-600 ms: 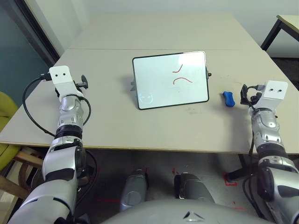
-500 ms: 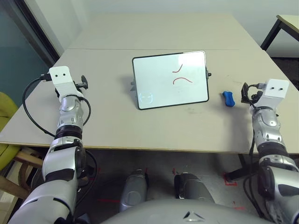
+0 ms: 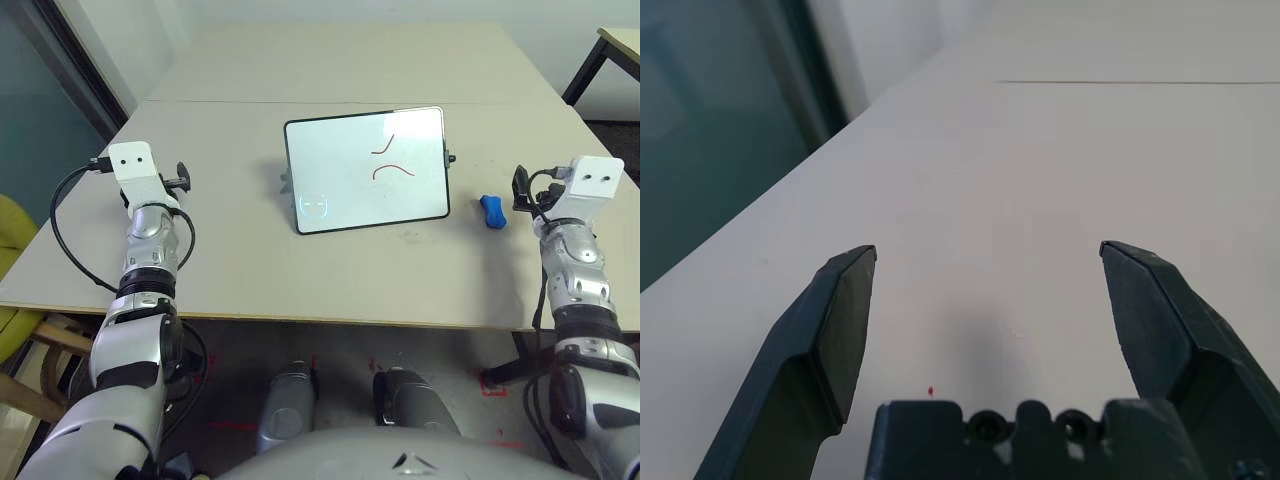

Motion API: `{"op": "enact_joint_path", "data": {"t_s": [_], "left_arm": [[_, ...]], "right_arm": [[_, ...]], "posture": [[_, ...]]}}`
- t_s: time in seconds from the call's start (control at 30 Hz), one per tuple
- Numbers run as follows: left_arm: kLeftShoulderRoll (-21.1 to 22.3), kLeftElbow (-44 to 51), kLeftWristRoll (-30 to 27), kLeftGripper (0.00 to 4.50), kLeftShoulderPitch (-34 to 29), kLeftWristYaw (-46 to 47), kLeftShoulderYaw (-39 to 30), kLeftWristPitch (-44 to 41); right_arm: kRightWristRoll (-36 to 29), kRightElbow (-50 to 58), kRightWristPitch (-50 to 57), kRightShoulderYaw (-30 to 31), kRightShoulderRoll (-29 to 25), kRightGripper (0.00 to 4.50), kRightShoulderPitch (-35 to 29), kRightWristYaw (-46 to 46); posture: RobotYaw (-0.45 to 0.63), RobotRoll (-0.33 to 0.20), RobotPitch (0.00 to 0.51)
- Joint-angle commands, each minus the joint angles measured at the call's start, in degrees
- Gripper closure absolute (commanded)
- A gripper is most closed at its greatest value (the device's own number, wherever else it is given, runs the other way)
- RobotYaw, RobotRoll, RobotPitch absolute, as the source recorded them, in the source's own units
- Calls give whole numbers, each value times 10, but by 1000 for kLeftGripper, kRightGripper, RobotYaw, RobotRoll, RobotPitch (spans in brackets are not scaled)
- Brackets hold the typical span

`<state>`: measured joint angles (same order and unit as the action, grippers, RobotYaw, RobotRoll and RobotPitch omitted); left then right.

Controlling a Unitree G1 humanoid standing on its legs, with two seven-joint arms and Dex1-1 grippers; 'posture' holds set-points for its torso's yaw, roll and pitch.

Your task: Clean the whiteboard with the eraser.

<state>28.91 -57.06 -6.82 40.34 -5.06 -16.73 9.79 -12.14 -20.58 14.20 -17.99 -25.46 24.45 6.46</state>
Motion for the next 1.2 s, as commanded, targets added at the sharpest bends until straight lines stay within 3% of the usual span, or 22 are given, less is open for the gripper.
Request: {"op": "enact_joint_path", "data": {"t_s": [0.03,0.17,0.5,0.83,1.2], "left_arm": [[17,19,-9,0,25,-114,23,-11],[27,62,-45,0,39,-282,42,-80],[61,249,-79,0,6,-531,118,-231],[81,353,-104,0,-21,-626,150,-315],[95,386,-109,0,-45,-662,161,-342]], "right_arm": [[-34,84,140,14,-28,38,-2,42],[-44,141,277,24,-56,38,11,55],[-55,197,477,57,-82,38,48,81],[-32,144,499,82,-81,38,85,87],[-14,72,492,118,-75,38,117,105]], "posture": [[161,0,101],[162,0,100],[155,0,84],[161,0,75],[182,0,72]]}}
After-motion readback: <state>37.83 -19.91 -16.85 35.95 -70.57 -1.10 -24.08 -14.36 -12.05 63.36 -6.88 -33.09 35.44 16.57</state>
